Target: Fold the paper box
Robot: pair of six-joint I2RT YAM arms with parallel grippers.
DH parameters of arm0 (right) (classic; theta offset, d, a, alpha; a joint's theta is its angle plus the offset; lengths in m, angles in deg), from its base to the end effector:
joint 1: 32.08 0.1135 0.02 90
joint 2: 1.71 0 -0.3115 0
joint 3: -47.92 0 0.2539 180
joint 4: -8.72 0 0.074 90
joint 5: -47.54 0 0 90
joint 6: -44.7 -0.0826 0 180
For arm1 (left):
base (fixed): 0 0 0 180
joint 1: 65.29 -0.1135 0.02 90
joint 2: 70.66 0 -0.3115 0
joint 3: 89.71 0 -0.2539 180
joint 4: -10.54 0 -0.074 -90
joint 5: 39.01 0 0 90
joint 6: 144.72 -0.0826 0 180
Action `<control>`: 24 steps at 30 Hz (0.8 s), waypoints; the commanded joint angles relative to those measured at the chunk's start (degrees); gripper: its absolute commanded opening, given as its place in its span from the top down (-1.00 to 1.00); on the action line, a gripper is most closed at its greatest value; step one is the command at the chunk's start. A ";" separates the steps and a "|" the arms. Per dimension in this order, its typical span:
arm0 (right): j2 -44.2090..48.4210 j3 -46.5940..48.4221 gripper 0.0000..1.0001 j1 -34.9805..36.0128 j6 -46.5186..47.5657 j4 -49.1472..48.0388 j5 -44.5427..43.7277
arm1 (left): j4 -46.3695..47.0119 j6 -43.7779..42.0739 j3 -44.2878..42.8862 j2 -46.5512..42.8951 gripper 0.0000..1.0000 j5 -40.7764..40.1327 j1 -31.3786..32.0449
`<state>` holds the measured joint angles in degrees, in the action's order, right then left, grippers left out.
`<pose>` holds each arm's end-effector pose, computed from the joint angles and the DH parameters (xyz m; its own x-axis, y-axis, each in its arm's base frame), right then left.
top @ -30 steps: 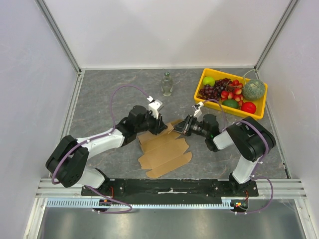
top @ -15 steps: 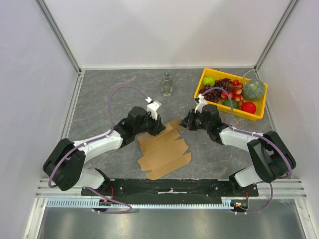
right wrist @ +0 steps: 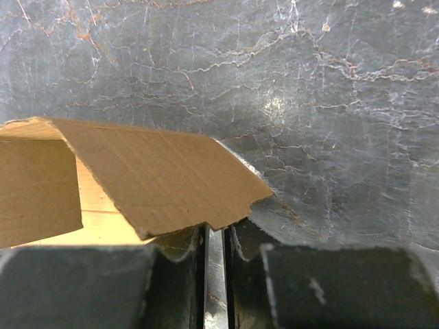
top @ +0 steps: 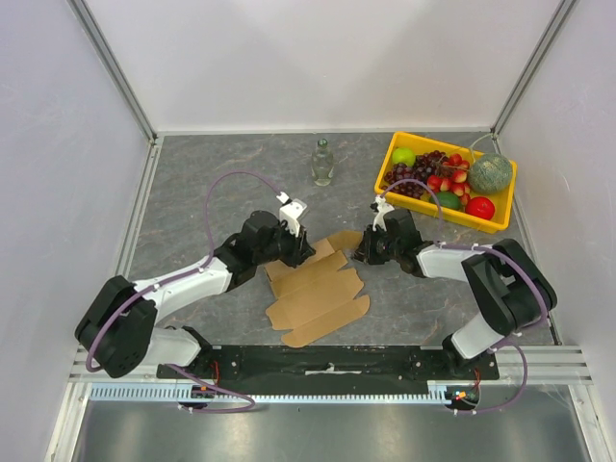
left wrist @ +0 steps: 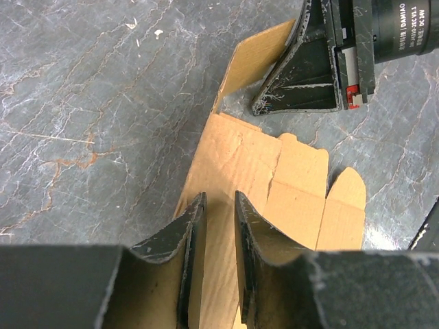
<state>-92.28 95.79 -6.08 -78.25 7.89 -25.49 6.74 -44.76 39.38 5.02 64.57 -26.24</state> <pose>0.2803 0.1635 0.1507 -0.8377 0.1702 -0.5189 -0.1895 0.8006 0.5685 0.2277 -0.2097 0.2352 -0.4994 0.1886 -0.8456 0.6966 0.6677 -0.2625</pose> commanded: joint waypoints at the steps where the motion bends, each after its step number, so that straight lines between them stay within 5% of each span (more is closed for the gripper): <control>1: -1.28 -0.18 0.67 -0.16 1.31 -2.46 2.18 | 0.06 -1.34 1.72 -1.33 0.42 0.30 0.77; 24: -2.51 -5.01 0.67 -0.16 -4.13 -17.12 13.61 | 0.85 -0.90 3.75 -0.97 0.42 -0.40 1.65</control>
<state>-95.12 92.62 -6.08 -80.00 -1.45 -15.57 9.02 -44.76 42.31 3.25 64.57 -24.69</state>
